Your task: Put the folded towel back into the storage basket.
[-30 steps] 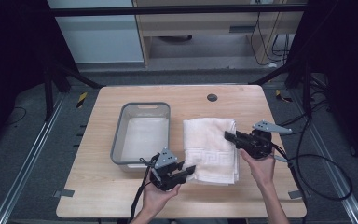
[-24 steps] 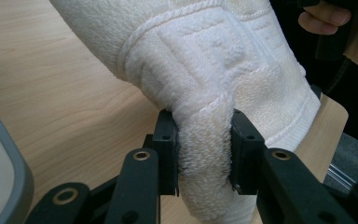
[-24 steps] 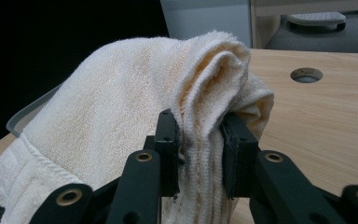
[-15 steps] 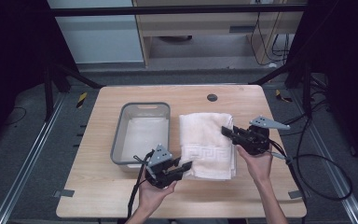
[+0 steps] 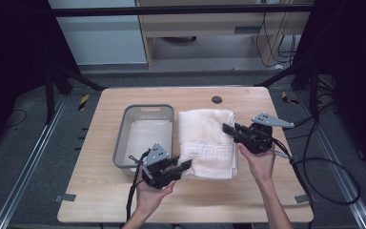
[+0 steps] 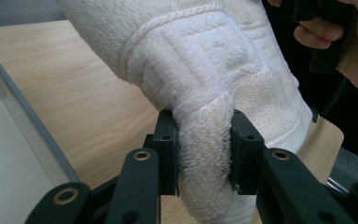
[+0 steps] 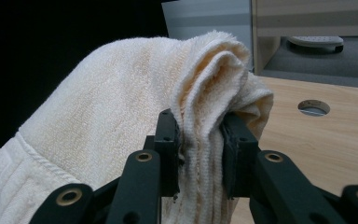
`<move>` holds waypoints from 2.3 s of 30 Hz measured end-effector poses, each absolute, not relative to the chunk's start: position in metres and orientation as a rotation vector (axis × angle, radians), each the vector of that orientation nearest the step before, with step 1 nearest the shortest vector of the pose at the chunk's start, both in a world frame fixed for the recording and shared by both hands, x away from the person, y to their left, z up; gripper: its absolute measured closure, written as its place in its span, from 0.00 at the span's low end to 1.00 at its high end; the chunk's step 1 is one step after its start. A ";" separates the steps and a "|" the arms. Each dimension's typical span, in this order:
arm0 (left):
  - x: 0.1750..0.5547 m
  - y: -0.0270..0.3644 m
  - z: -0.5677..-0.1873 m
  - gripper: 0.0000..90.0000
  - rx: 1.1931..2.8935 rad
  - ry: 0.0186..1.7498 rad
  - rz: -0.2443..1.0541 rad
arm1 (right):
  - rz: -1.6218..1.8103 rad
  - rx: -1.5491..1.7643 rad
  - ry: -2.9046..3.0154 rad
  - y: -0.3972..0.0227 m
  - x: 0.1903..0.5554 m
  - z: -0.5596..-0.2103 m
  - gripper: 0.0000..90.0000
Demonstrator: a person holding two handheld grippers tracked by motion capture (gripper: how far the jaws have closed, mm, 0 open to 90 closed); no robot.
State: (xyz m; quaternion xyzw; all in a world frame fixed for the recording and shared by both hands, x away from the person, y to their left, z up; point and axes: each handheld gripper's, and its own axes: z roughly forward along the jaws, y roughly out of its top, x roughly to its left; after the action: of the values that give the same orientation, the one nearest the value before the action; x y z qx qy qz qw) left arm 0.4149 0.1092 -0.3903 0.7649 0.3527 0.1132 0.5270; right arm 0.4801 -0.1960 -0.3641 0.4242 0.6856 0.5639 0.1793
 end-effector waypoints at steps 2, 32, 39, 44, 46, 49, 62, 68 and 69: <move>0.415 0.112 -0.388 0.76 1.820 0.843 0.273 | 1.601 1.188 1.935 -0.193 0.481 -0.360 0.79; 0.421 0.149 -0.363 0.76 1.757 0.870 0.335 | 1.616 1.132 1.928 -0.153 0.494 -0.327 0.79; 0.423 0.160 -0.359 0.76 1.748 0.887 0.353 | 1.616 1.110 1.926 -0.140 0.499 -0.320 0.79; 0.425 0.166 -0.356 0.76 1.740 0.895 0.371 | 1.627 1.112 1.920 -0.133 0.501 -0.318 0.79; 0.425 0.169 -0.356 0.76 1.737 0.899 0.379 | 1.631 1.115 1.915 -0.130 0.502 -0.317 0.79; 0.426 0.172 -0.354 0.76 1.735 0.905 0.390 | 1.635 1.110 1.912 -0.126 0.503 -0.315 0.79; 0.431 0.189 -0.352 0.76 1.716 0.945 0.406 | 1.641 1.103 1.910 -0.107 0.511 -0.312 0.79; 0.434 0.198 -0.352 0.76 1.711 0.963 0.403 | 1.640 1.107 1.915 -0.097 0.515 -0.311 0.79; 0.435 0.199 -0.352 0.76 1.711 0.966 0.402 | 1.642 1.109 1.918 -0.095 0.516 -0.311 0.79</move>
State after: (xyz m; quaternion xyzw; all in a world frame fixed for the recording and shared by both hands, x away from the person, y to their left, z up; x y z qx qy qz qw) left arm 0.4345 0.1989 -0.3515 0.7192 0.4059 0.1690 0.5380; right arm 0.5156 -0.0951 -0.3111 0.3947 0.6828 0.5844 0.1911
